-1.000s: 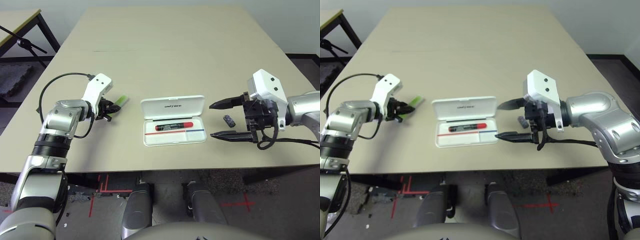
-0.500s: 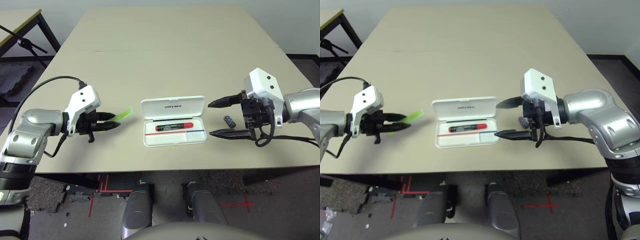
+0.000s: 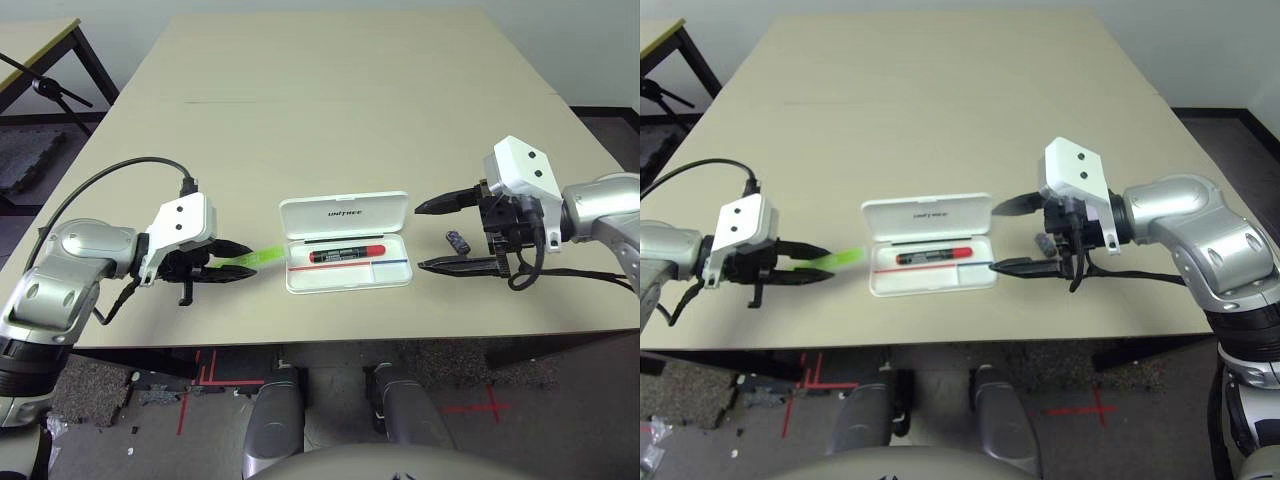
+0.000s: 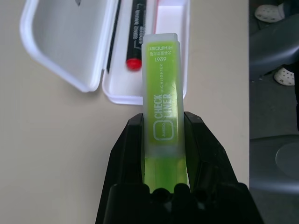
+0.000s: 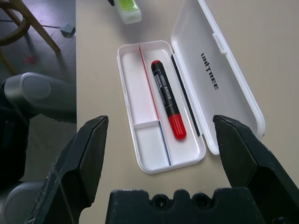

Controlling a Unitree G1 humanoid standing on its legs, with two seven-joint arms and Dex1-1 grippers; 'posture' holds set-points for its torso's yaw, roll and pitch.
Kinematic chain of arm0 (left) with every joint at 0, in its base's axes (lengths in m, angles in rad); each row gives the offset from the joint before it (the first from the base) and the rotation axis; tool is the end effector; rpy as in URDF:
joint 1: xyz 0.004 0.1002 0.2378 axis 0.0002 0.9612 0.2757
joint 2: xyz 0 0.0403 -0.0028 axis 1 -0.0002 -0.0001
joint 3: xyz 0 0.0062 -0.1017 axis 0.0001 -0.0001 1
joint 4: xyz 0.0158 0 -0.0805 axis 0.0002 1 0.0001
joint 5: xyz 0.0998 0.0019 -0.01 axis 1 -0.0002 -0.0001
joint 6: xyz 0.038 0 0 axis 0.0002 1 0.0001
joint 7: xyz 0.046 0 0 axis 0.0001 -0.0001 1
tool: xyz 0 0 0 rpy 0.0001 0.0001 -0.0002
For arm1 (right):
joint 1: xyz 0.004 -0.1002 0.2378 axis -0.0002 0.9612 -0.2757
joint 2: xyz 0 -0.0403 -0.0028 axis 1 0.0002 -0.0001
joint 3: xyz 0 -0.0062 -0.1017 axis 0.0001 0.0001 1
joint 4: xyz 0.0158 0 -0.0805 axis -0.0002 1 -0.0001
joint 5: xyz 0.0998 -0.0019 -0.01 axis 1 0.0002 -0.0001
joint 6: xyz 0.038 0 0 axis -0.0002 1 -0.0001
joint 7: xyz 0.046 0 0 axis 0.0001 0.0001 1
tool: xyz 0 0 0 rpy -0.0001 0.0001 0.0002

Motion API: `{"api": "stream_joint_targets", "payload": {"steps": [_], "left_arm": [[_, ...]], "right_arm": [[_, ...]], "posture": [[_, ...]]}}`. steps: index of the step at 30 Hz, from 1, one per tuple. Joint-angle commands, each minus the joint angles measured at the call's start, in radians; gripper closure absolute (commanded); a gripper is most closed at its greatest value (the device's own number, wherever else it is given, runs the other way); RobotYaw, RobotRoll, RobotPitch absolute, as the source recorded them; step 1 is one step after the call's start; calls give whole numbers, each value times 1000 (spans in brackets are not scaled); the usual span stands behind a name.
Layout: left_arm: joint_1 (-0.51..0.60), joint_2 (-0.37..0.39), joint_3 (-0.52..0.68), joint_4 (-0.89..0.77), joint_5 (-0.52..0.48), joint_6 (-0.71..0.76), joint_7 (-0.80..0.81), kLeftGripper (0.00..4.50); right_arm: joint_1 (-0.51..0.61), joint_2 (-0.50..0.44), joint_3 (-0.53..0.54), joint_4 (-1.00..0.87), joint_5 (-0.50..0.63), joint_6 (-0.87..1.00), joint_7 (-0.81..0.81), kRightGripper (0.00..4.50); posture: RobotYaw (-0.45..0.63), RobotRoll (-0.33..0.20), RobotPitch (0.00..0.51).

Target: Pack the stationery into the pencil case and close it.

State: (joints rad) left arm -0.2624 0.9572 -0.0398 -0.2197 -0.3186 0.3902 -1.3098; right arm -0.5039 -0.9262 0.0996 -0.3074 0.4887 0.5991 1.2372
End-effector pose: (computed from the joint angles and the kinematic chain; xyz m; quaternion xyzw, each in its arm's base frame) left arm 0.2331 0.2600 0.1876 0.2702 0.1791 -0.5866 0.7422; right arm 0.2468 -0.2239 0.2275 -0.2391 0.1145 0.6190 0.7393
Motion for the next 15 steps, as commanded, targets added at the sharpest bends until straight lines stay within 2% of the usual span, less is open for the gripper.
{"api": "stream_joint_targets", "payload": {"steps": [1,8,15], "left_arm": [[-30,-27,-48,-19,11,-16,6,3415],[-72,-79,-118,-27,49,-31,46,3415],[-151,-177,-260,42,180,-90,94,3415]], "right_arm": [[-4,7,11,7,-8,-11,7,0],[-15,13,19,23,-20,-19,14,0],[-31,21,29,46,-37,-30,26,0]], "posture": [[34,0,114],[50,0,123],[60,0,123]]}}
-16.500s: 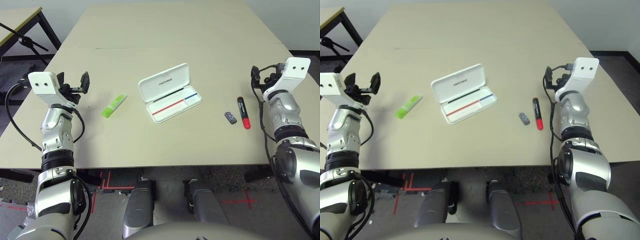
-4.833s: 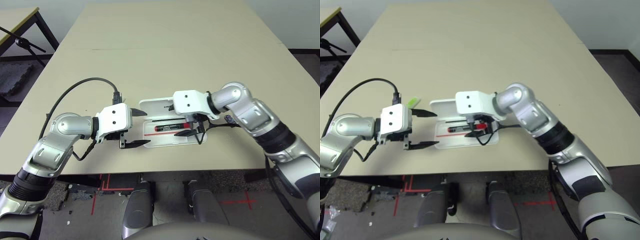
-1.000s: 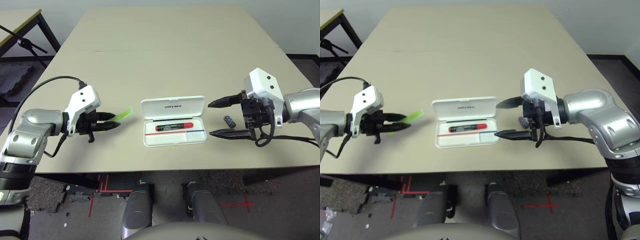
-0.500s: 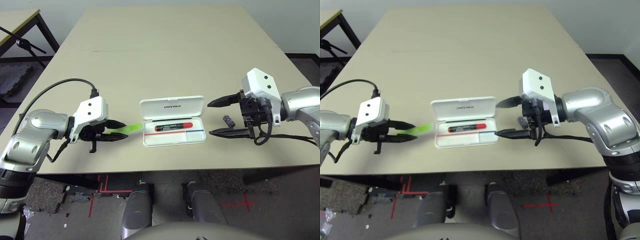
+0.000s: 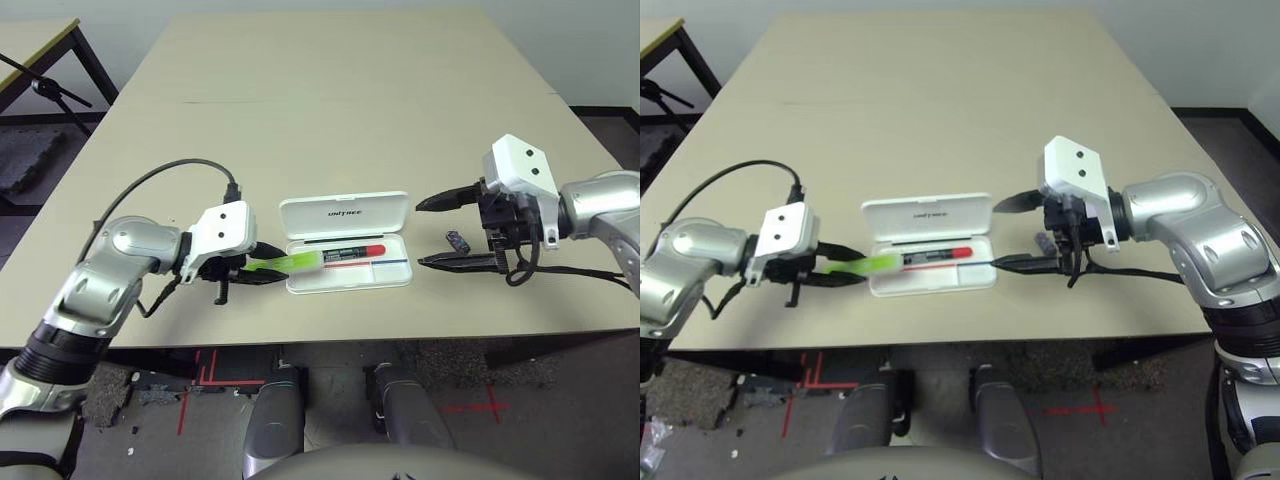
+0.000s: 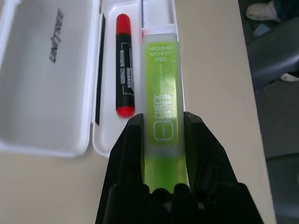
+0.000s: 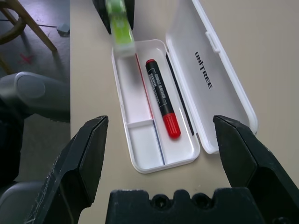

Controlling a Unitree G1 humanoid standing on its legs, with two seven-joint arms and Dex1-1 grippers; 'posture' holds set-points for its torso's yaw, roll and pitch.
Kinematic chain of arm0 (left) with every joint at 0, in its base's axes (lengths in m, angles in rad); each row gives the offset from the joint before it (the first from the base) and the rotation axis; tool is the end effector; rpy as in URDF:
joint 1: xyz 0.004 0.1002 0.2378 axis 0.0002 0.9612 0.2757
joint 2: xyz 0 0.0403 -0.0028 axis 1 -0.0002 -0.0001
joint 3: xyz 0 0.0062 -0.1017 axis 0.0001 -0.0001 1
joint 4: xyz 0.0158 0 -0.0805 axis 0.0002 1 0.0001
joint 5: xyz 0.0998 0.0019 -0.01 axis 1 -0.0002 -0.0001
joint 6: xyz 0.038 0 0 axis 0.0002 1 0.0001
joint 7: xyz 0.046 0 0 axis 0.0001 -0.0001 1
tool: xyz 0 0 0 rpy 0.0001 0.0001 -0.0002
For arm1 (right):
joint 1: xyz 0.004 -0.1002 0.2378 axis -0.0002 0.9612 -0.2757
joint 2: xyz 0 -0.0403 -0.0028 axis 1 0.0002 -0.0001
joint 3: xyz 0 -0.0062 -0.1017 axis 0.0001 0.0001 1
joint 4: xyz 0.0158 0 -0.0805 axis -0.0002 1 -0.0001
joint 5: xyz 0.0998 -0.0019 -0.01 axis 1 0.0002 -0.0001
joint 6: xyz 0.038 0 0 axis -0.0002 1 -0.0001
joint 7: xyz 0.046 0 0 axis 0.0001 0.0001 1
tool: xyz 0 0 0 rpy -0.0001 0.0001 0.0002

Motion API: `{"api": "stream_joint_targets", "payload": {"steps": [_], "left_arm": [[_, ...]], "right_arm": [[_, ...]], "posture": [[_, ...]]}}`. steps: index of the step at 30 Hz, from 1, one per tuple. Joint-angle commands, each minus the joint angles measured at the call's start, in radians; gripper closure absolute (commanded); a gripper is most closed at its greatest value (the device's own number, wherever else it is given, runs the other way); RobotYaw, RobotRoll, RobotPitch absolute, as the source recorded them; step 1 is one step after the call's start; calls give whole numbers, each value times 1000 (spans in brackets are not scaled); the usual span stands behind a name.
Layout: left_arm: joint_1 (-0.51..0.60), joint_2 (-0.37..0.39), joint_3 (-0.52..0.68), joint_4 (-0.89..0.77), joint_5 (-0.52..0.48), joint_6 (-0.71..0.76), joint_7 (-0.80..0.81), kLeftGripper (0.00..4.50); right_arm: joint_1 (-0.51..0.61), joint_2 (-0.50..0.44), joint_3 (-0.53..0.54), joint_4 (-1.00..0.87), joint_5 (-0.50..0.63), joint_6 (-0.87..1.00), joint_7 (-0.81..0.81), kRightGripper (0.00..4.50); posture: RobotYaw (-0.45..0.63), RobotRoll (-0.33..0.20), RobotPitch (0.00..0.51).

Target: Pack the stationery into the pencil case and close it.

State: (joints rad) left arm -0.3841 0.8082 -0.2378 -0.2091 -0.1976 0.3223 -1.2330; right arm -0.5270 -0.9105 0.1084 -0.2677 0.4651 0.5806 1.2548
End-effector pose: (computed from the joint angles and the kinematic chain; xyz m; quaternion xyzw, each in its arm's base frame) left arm 0.2500 0.2100 0.1707 0.3077 0.1295 -0.6213 0.7089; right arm 0.2521 -0.2248 0.2277 -0.2408 0.1122 0.6184 0.7396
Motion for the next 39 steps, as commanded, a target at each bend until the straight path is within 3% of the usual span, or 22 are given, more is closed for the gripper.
{"api": "stream_joint_targets", "payload": {"steps": [1,12,25,34,39], "left_arm": [[-43,-46,-79,39,71,-18,24,3415],[-139,-166,-194,84,164,100,67,3415],[-132,-172,-207,49,159,182,58,3415],[-116,-126,-164,-17,112,199,45,105],[-93,-102,-79,-67,45,175,43,31]], "right_arm": [[-10,7,21,7,-15,-12,9,0],[-7,10,20,6,-32,-15,6,0],[-4,9,16,5,-39,-12,4,0],[-6,15,24,17,-49,-23,8,0],[-7,19,25,23,-52,-28,11,0]], "posture": [[60,0,123],[43,0,123],[37,0,124],[45,0,119],[48,0,118]]}}
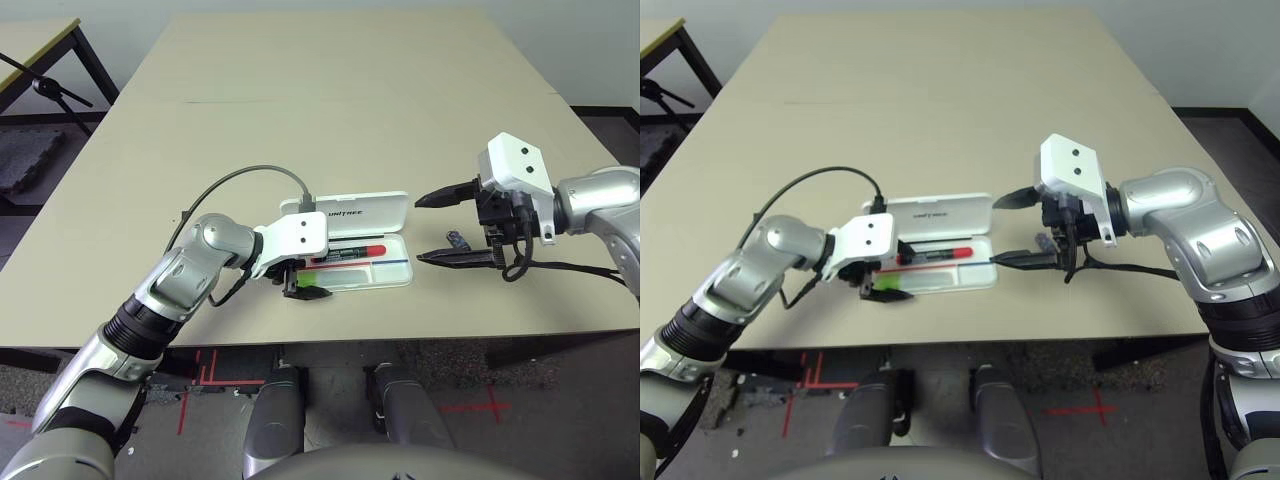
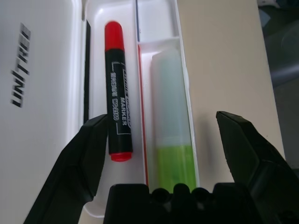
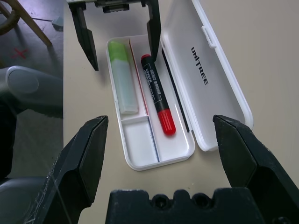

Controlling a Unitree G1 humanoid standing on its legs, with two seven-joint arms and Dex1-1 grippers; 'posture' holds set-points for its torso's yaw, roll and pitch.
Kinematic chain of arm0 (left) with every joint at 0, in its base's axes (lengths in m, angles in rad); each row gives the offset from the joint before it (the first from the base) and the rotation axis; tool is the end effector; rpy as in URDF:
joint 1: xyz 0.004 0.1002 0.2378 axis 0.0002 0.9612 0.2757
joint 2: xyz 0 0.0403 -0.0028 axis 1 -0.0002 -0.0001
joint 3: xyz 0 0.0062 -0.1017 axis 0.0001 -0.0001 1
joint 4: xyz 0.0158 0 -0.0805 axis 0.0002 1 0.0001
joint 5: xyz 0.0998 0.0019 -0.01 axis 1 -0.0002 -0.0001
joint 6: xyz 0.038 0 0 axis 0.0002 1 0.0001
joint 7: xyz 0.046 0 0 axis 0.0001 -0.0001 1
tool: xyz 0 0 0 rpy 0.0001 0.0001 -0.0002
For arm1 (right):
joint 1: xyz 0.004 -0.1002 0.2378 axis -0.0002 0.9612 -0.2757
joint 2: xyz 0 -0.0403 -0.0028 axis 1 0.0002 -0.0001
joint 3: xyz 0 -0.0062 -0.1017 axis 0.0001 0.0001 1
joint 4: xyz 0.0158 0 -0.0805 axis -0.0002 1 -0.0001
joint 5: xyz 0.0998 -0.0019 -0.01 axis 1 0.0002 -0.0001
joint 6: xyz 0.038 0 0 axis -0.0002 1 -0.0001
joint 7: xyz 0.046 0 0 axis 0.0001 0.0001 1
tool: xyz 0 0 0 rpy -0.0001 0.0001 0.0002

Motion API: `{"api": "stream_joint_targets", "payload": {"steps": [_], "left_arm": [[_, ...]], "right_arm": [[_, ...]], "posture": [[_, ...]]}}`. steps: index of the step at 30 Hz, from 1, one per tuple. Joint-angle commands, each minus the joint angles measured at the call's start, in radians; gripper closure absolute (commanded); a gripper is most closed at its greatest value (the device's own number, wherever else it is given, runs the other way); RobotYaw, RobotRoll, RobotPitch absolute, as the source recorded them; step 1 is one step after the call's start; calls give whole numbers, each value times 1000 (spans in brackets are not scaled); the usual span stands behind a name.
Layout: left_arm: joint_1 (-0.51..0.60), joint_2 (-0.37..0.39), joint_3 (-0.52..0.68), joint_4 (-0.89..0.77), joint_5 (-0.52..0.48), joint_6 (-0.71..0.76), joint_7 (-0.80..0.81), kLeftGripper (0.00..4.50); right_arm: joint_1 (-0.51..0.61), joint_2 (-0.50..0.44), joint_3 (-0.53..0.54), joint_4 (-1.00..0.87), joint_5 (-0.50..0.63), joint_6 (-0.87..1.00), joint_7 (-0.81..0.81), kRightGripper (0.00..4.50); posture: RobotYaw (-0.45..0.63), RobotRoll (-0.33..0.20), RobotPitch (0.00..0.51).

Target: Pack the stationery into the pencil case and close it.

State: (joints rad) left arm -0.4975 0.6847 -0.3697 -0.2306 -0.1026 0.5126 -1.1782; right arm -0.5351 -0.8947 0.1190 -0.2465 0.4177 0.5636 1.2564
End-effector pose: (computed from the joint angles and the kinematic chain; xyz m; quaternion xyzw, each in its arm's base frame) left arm 0.2596 0.1688 0.1668 0.3067 0.1578 -0.6209 0.7039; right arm 0.2552 -0.2243 0.2258 -0.2529 0.1143 0.6095 0.7426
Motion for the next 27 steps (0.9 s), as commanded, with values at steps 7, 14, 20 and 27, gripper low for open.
{"api": "stream_joint_targets", "payload": {"steps": [7,14,20,27], "left_arm": [[86,120,227,-125,-177,-64,-49,31],[112,161,317,-184,-269,-44,-37,31],[116,186,387,-207,-350,-28,-37,31],[111,198,389,-201,-374,-33,-25,31]], "right_arm": [[7,2,14,5,-5,-11,13,0],[14,-22,9,-20,21,74,11,0],[-36,-45,-38,-60,129,418,-85,0],[-57,-109,-31,-99,185,689,-179,0]], "posture": [[53,0,115],[61,0,115],[46,0,113],[31,0,117]]}}
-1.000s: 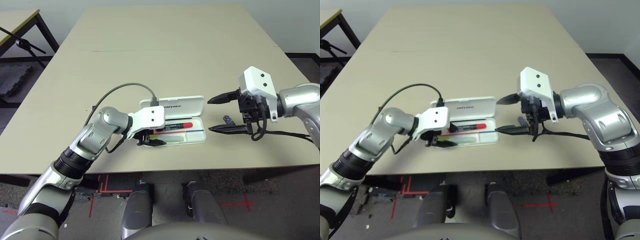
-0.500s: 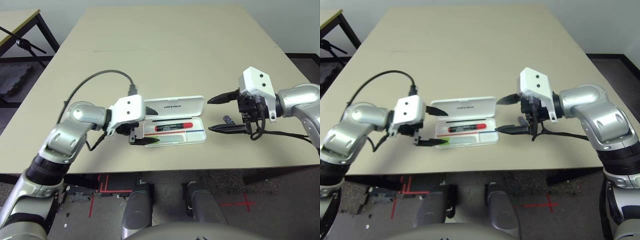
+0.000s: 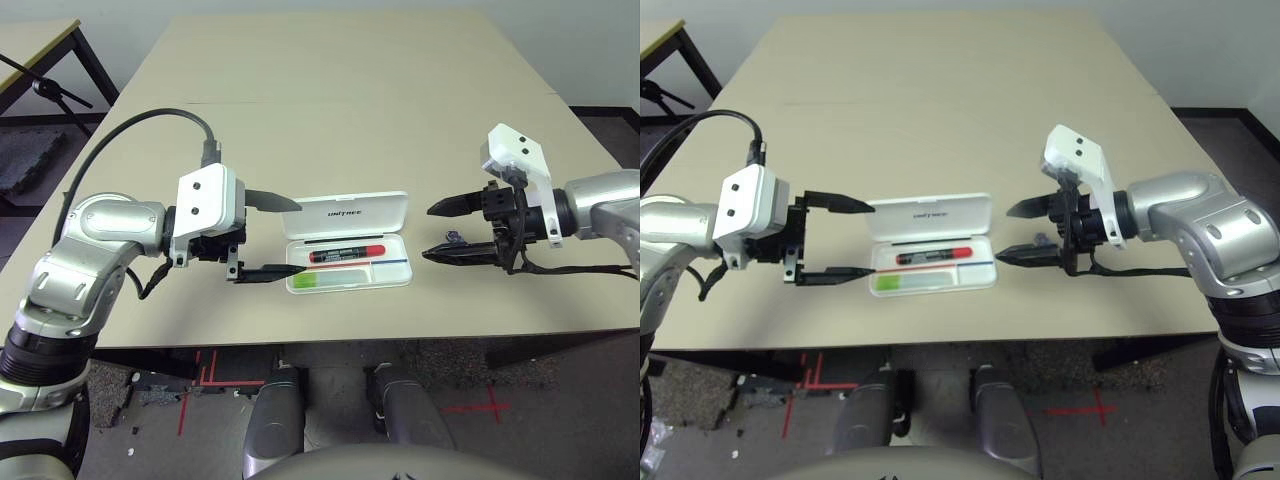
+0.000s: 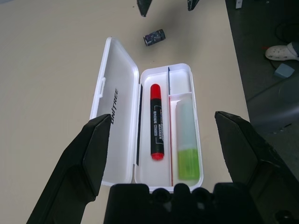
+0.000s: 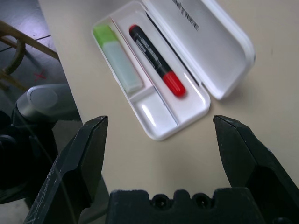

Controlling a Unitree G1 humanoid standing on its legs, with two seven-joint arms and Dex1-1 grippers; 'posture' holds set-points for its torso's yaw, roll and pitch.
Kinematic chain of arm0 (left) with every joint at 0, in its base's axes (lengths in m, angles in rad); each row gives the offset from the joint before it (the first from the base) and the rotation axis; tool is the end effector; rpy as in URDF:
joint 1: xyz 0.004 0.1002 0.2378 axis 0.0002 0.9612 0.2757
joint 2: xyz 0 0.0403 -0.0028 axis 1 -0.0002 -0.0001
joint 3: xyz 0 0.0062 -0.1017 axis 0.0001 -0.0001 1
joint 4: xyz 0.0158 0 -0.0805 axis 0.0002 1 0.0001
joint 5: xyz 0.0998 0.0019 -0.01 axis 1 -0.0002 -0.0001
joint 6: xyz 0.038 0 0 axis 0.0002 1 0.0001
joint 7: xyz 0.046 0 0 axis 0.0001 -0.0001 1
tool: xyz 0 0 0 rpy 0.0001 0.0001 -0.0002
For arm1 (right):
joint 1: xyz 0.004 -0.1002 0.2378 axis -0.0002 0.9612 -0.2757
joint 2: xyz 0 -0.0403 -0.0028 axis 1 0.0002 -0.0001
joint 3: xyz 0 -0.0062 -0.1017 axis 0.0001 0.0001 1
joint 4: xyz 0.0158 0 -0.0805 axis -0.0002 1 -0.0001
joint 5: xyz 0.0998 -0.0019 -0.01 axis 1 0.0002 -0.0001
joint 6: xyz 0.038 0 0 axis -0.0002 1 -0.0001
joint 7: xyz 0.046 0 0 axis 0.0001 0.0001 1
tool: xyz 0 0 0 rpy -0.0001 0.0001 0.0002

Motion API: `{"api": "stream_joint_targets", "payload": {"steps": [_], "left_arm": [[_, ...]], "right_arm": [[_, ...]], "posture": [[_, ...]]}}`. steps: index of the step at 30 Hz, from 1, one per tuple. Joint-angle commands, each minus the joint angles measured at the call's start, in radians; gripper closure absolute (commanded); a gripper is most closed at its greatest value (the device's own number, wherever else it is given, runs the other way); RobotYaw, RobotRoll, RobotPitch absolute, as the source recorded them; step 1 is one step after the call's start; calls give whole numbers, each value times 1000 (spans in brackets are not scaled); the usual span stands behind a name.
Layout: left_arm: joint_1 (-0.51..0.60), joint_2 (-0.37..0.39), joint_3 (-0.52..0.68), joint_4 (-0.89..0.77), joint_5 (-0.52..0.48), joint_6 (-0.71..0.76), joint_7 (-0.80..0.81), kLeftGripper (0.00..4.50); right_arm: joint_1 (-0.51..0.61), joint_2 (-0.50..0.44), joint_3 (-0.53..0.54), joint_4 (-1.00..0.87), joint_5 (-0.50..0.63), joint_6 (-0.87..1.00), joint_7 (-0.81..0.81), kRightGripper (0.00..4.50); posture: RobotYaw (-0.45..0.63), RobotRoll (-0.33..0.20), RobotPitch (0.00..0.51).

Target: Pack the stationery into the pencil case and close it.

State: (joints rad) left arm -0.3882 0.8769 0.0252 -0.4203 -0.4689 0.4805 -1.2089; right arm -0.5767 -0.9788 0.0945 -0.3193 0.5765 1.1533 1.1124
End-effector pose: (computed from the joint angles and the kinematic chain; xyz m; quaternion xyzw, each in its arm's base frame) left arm 0.2276 0.2245 0.2290 0.2683 0.0260 -0.6097 0.7454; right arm 0.2434 -0.2350 0.2289 -0.1288 0.3024 0.5148 0.7918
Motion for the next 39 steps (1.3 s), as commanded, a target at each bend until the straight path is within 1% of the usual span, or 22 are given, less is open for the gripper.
{"api": "stream_joint_targets", "payload": {"steps": [1,6,10,13,16,19,26,31,39], "left_arm": [[0,5,-9,-8,-7,-3,7,31],[-9,-2,-32,8,7,-18,12,31],[-19,-4,-52,21,18,-26,16,31],[-24,-3,-65,26,24,-29,19,31],[-29,-5,-71,28,25,-28,20,31],[-34,-6,-76,34,27,-28,20,31],[-37,-1,-81,32,27,-23,23,31],[-40,2,-84,26,28,-18,27,31],[-44,2,-89,22,34,-16,30,31]], "right_arm": [[-21,-28,-8,-28,35,135,-48,0],[-44,-64,20,-43,40,225,-97,0],[-57,-83,78,-35,0,274,-168,0],[-67,-69,110,-7,-22,331,-231,0],[-60,-60,143,23,-50,339,-285,0],[-56,-31,165,56,-85,320,-342,0],[-45,92,160,134,-138,266,-438,0],[-35,127,180,172,-169,212,-458,0],[-37,156,222,250,-231,110,-449,0]], "posture": [[31,0,117],[17,0,118],[9,0,119],[7,0,119],[4,0,119],[4,0,121],[10,0,121],[17,0,122],[26,0,122]]}}
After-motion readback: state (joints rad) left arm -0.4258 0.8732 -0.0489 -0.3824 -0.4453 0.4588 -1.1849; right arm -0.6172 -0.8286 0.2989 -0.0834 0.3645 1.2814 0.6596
